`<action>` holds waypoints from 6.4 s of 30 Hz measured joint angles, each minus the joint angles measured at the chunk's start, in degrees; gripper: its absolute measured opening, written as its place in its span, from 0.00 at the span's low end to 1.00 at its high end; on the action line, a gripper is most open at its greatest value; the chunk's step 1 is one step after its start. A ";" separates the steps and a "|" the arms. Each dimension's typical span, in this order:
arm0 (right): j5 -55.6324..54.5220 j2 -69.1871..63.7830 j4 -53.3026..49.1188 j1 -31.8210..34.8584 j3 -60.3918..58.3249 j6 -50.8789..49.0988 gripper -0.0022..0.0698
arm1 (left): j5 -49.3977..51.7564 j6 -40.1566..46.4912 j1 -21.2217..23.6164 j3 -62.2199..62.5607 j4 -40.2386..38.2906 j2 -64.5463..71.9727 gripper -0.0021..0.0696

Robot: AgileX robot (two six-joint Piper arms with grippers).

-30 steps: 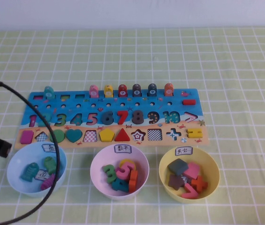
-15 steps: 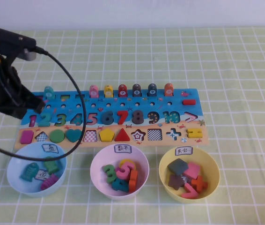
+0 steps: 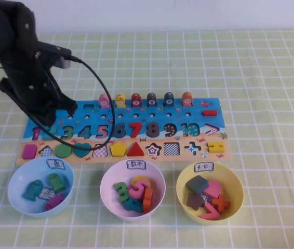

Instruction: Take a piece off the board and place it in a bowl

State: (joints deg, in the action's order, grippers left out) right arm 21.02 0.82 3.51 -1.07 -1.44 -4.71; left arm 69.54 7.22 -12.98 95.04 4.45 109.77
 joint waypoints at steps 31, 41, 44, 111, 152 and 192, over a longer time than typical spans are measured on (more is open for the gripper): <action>0.00 0.00 0.00 0.00 0.00 0.00 0.01 | -4.14 -5.32 1.48 3.00 3.46 9.93 0.65; 0.00 0.00 0.00 0.00 0.00 0.00 0.01 | -5.00 -4.69 5.73 3.00 -2.34 10.22 0.62; 0.00 0.00 0.00 0.00 0.00 0.00 0.01 | -5.41 -3.48 5.49 3.00 -2.59 10.34 0.61; 0.13 0.00 0.00 0.00 0.00 0.00 0.01 | -1.10 4.33 -32.61 -10.10 -6.89 -9.41 0.32; 0.13 0.00 0.00 0.00 0.00 0.00 0.01 | -4.30 -0.23 -25.58 -10.79 -0.10 0.24 0.58; 0.13 0.00 0.00 0.00 0.00 0.00 0.01 | -27.42 -20.23 -25.58 -56.34 6.50 -73.25 0.03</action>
State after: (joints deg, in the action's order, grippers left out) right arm 21.15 0.82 3.51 -1.07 -1.44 -4.71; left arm 42.12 -13.02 -38.56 38.70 10.95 36.52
